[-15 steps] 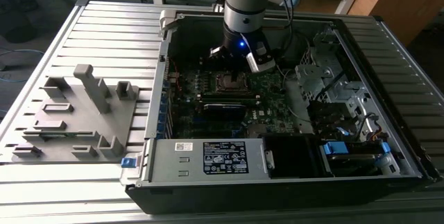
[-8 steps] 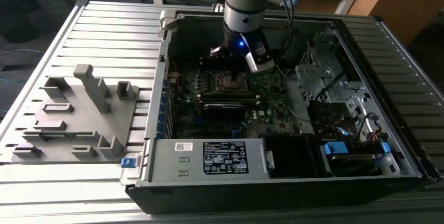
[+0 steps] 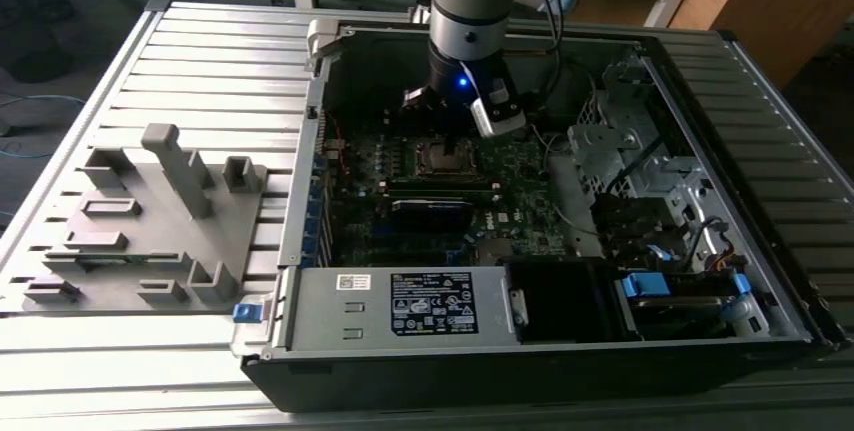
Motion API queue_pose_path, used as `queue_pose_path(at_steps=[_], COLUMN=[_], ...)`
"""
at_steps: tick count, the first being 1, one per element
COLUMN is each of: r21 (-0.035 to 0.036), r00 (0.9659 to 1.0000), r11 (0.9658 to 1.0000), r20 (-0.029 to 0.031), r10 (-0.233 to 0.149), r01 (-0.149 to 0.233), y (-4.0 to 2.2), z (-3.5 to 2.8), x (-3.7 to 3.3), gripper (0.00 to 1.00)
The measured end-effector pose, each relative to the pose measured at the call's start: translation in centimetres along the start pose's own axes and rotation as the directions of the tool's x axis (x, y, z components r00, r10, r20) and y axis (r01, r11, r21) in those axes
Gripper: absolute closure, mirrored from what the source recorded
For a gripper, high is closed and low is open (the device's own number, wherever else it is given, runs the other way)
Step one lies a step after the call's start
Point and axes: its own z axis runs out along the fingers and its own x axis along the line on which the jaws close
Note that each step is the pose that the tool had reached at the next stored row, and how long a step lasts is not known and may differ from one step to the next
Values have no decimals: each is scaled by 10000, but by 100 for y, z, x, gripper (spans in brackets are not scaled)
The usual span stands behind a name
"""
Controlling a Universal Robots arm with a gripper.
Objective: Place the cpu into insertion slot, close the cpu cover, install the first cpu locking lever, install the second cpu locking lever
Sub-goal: 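Install the second cpu locking lever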
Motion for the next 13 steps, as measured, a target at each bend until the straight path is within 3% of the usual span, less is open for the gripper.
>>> queue_pose_path(at_steps=[13], r21=[0], r00=[10000], r11=[10000], r20=[0], r10=[3], r01=[-3], y=[2], z=[-22], x=[0], gripper=[90])
